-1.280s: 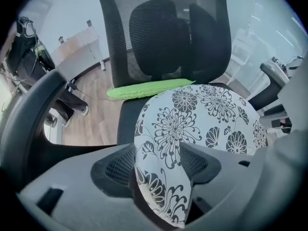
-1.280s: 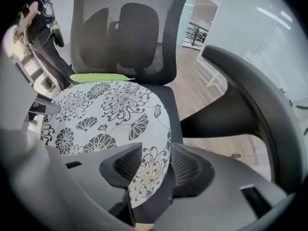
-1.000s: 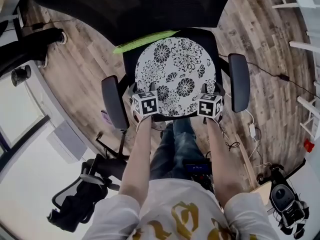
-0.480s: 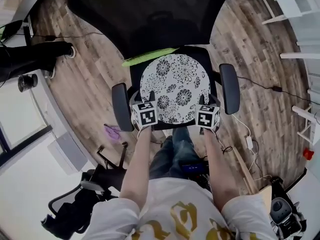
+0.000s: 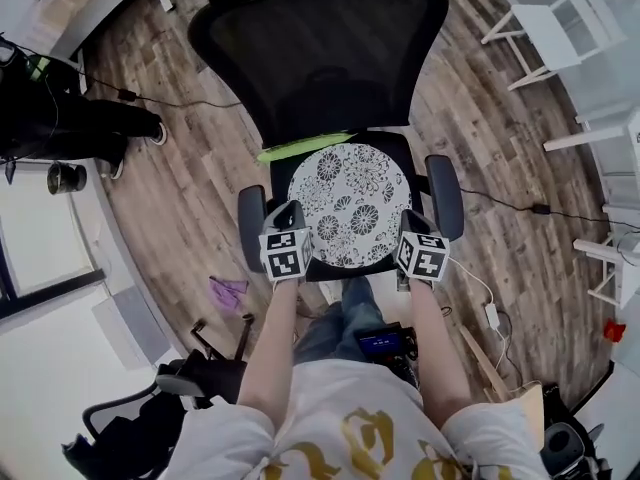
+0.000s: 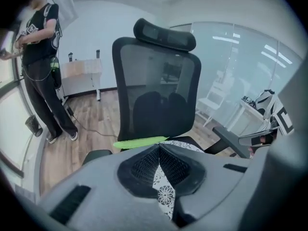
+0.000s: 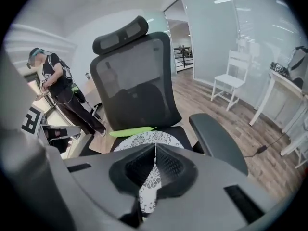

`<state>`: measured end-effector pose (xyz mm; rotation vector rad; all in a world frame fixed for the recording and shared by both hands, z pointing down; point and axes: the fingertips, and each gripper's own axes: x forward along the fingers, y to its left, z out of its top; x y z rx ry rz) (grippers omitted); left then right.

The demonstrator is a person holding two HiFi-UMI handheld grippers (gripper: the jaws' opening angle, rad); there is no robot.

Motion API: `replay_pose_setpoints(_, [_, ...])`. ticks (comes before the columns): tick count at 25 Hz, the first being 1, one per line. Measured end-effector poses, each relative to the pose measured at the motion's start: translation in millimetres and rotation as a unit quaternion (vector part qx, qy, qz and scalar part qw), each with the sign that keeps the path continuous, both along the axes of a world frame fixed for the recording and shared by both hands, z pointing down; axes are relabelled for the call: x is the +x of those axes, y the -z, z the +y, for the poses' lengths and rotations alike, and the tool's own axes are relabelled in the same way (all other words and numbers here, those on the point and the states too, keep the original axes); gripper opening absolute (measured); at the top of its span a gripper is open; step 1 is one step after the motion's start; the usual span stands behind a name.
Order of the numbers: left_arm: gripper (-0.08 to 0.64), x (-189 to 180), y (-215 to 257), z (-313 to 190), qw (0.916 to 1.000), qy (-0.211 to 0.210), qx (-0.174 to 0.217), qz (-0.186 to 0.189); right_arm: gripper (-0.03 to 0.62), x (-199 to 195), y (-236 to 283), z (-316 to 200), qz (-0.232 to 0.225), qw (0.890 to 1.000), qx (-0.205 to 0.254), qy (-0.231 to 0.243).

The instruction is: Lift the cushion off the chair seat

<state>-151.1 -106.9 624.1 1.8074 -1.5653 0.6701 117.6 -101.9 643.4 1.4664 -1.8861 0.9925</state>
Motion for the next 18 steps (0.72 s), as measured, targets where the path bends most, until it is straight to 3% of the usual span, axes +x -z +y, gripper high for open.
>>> replay_pose_setpoints(3, [0.009,-7,21,6,0.9986,0.034,0.012,0.039,0.011,-5,33,2,-0.048,0.998,0.049,-0.001])
replay_pose_setpoints(5, [0.010,-10,36,10,0.9971,0.039,0.024,0.060,0.011,-21,63,4,-0.102,0.989,0.106,0.030])
replay_pose_setpoints(7, [0.009,0,62,9,0.9965,-0.005,0.062,0.056,0.012,-37,94,4,-0.149,0.975,0.153,0.063])
replay_pose_setpoints(10, [0.010,20,102,3,0.9891,-0.077,0.120,0.036,0.012,-43,123,1,-0.181,0.967,0.172,0.046])
replay_pose_setpoints(12, [0.009,25,120,4,0.9862,-0.086,0.137,0.037,0.012,-43,138,1,-0.179,0.966,0.184,0.033])
replay_pose_setpoints(18, [0.010,35,161,10,0.9814,-0.092,0.163,0.045,0.011,-50,176,9,-0.079,0.969,0.224,0.065])
